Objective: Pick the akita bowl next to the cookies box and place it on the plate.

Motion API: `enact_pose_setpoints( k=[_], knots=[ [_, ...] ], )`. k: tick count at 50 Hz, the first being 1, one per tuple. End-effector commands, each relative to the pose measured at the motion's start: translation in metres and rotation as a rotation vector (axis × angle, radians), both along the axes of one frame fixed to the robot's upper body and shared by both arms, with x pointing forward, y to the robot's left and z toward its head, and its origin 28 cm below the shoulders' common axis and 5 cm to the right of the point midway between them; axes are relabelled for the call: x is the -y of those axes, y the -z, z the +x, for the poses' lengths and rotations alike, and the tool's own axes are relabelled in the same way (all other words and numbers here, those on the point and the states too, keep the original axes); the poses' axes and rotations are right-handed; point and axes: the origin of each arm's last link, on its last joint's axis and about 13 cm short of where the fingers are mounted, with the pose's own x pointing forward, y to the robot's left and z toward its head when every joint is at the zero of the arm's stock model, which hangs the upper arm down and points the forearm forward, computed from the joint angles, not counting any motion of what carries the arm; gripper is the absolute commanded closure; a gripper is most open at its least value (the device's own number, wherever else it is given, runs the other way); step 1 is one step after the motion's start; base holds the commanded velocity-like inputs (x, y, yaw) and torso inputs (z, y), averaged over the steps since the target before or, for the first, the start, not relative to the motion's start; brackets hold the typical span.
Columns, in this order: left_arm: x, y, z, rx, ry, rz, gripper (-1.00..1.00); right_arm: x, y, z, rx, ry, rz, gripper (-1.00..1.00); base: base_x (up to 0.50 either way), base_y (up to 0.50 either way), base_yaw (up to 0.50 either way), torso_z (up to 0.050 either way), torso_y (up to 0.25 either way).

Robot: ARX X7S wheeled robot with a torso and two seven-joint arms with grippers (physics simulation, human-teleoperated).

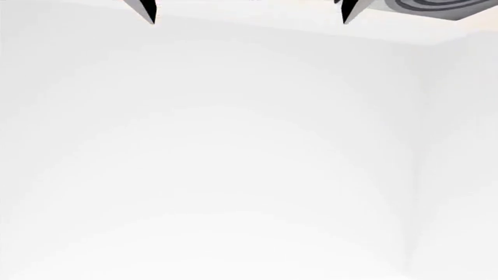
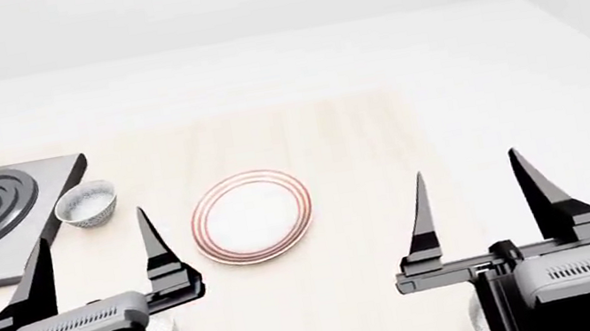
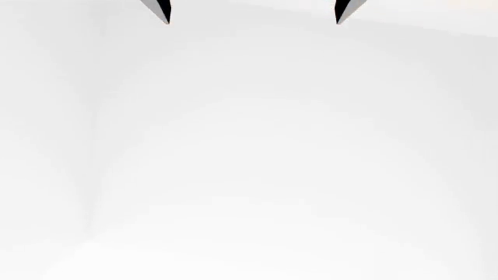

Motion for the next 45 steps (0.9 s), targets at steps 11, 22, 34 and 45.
enact_pose_setpoints(
  k=[11,22,34,45],
  knots=[
    [0.005,-0.003,-0.002,-0.024,0.048,0.017,-1.0,0.033,-0.061,-0.016,-0.164,0.071,-0.003,-1.0,0.0,0.0,0.0,0.0,0.0],
    [0.011,-0.006,0.008,-0.033,0.062,0.019,-1.0,0.078,-0.095,-0.009,-0.534,0.058,0.017,-1.0,0.0,0.0,0.0,0.0,0.0],
    [0.011,-0.009,0.015,-0.016,0.064,0.013,-1.0,0.107,-0.07,0.002,-1.327,0.028,0.151,-1.0,0.0,0.0,0.0,0.0,0.0],
    [0.01,-0.009,0.015,-0.026,0.064,0.003,-1.0,0.108,-0.07,-0.008,-1.445,0.003,0.239,-1.0,0.0,0.0,0.0,0.0,0.0]
  ],
)
